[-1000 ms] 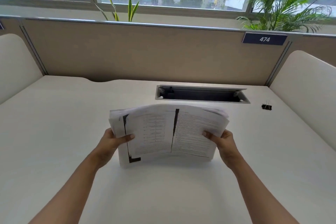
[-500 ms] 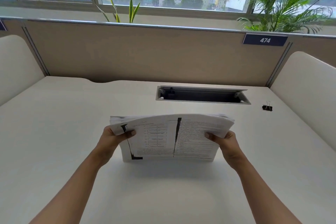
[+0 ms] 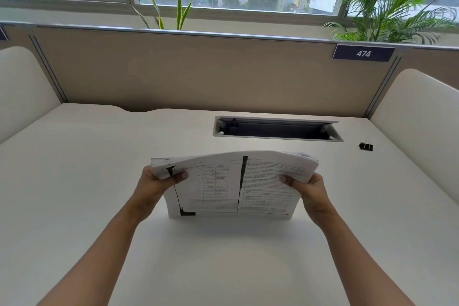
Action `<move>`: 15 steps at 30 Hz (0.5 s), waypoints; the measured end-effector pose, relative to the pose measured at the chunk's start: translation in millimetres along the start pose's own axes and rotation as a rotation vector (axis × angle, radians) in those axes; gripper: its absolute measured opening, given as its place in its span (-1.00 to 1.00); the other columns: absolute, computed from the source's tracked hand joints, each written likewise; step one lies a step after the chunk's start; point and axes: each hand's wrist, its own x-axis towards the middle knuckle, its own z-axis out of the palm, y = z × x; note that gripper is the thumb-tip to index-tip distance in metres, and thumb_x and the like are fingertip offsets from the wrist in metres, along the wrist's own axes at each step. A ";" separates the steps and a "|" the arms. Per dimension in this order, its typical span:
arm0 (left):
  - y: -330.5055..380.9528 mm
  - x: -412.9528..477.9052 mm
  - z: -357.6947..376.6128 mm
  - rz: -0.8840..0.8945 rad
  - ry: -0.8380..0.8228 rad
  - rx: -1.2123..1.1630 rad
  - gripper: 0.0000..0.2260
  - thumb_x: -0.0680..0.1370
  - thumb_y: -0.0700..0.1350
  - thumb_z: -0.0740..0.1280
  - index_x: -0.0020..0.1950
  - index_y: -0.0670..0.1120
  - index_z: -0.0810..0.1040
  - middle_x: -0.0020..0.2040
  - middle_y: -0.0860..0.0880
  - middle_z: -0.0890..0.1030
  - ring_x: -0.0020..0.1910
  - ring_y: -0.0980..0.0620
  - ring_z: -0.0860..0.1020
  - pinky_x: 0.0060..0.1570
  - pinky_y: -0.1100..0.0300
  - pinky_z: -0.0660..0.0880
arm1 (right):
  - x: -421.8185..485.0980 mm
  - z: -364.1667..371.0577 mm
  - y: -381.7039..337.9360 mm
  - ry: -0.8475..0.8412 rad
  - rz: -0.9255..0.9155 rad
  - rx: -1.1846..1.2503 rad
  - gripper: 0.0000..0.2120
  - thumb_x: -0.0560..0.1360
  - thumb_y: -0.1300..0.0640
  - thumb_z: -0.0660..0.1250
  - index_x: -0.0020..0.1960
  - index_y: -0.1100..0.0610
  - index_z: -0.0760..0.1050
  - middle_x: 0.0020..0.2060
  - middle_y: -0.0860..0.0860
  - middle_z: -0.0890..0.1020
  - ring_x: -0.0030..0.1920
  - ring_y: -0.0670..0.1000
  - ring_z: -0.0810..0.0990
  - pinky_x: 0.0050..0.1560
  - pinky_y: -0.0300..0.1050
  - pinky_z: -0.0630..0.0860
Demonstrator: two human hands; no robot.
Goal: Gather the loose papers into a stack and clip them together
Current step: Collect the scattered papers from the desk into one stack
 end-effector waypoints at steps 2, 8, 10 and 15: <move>0.4 -0.1 -1.3 0.010 -0.006 0.011 -0.56 0.01 0.15 0.60 -0.17 0.04 0.71 -0.20 0.08 0.70 -0.17 0.15 0.63 -0.20 0.34 0.53 | -0.1 0.5 -3.0 0.006 -0.013 -0.001 -0.59 -0.01 -0.12 0.62 -0.19 -0.11 0.67 -0.24 -0.06 0.71 -0.17 -0.03 0.64 -0.17 -0.16 0.60; 5.4 1.8 1.3 0.029 -0.019 0.034 -0.64 0.06 0.09 0.58 -0.19 0.03 0.70 -0.23 0.08 0.70 -0.20 0.17 0.63 -0.24 0.36 0.51 | 3.8 6.1 -20.7 0.018 -0.067 0.013 -0.72 0.10 -0.12 0.56 -0.23 -0.06 0.66 -0.31 -0.08 0.67 -0.20 -0.03 0.62 -0.27 -0.21 0.59; 5.6 2.2 3.9 0.030 0.002 0.043 -0.57 0.04 0.22 0.57 -0.17 0.07 0.70 -0.21 0.10 0.70 -0.18 0.18 0.63 -0.22 0.36 0.51 | 6.0 8.8 -25.2 0.028 -0.089 -0.009 -0.62 0.04 -0.24 0.55 -0.25 -0.04 0.67 -0.33 -0.09 0.67 -0.26 -0.07 0.63 -0.31 -0.25 0.57; 9.1 3.3 9.2 0.017 0.071 0.031 -0.54 0.00 0.33 0.53 -0.25 0.09 0.69 -0.27 0.13 0.68 -0.24 0.20 0.62 -0.26 0.36 0.52 | 8.8 12.3 -30.9 0.051 -0.130 -0.038 -0.56 0.06 -0.37 0.48 -0.25 -0.06 0.67 -0.33 -0.10 0.67 -0.27 -0.10 0.63 -0.31 -0.26 0.56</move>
